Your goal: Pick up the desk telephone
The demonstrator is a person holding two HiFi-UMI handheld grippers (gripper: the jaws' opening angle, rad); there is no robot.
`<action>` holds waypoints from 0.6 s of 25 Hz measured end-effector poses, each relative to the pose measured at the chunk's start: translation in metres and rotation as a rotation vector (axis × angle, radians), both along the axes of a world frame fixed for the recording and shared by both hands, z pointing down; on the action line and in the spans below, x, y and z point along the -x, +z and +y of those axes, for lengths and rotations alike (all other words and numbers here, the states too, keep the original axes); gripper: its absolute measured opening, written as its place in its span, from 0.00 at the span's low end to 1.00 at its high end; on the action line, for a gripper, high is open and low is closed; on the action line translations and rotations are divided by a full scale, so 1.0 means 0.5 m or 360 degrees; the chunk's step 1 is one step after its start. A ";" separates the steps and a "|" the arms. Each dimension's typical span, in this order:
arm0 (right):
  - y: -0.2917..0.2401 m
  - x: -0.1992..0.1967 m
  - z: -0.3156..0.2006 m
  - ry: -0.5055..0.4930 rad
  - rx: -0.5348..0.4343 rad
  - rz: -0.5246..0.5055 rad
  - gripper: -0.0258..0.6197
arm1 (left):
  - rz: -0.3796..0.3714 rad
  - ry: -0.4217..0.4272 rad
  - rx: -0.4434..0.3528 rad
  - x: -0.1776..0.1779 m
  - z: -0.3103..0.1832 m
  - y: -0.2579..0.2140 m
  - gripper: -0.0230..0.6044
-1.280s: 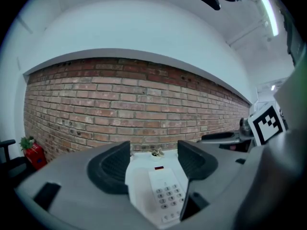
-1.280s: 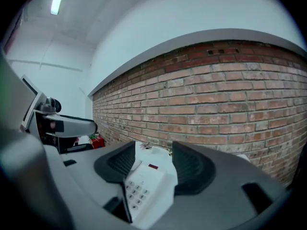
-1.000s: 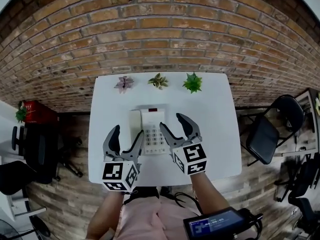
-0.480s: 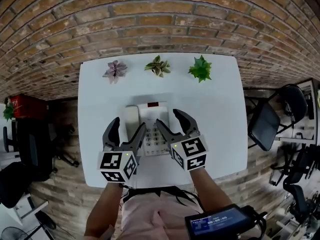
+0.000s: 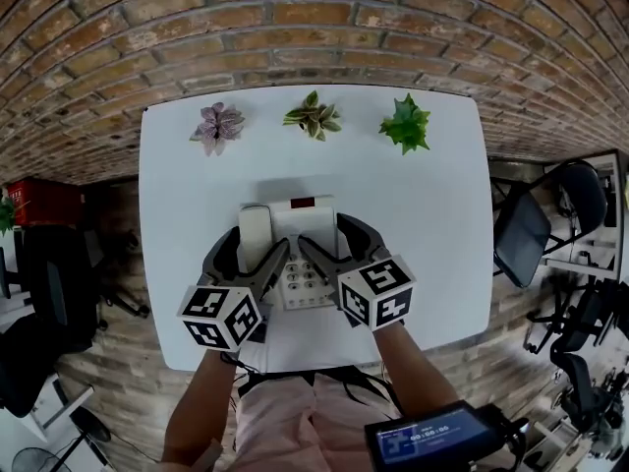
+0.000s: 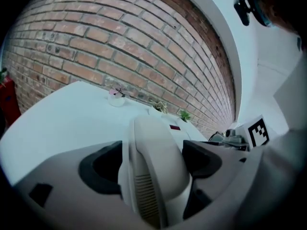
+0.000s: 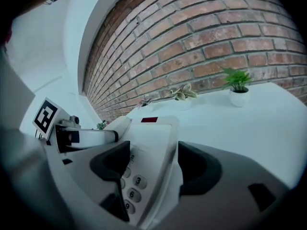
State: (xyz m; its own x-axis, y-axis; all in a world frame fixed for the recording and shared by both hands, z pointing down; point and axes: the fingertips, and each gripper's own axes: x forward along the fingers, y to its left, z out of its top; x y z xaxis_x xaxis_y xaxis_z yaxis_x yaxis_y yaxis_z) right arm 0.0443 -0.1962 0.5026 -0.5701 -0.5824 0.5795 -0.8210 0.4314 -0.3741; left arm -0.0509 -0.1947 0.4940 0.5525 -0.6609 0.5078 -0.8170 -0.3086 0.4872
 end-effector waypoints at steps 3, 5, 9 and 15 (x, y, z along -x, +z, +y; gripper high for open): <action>0.007 0.003 -0.003 -0.0016 0.0061 -0.0050 0.54 | 0.0126 0.0029 0.0085 -0.008 0.001 0.010 0.66; 0.013 0.001 -0.004 -0.0011 0.0122 -0.0102 0.56 | 0.0199 0.0058 0.0148 -0.014 0.001 0.017 0.66; 0.025 0.010 -0.004 -0.0036 0.0245 -0.0228 0.57 | 0.0238 0.0124 0.0192 -0.019 0.000 0.022 0.67; 0.041 0.026 -0.013 -0.0163 0.0406 -0.0315 0.63 | 0.0255 0.0203 0.0217 -0.026 -0.002 0.024 0.70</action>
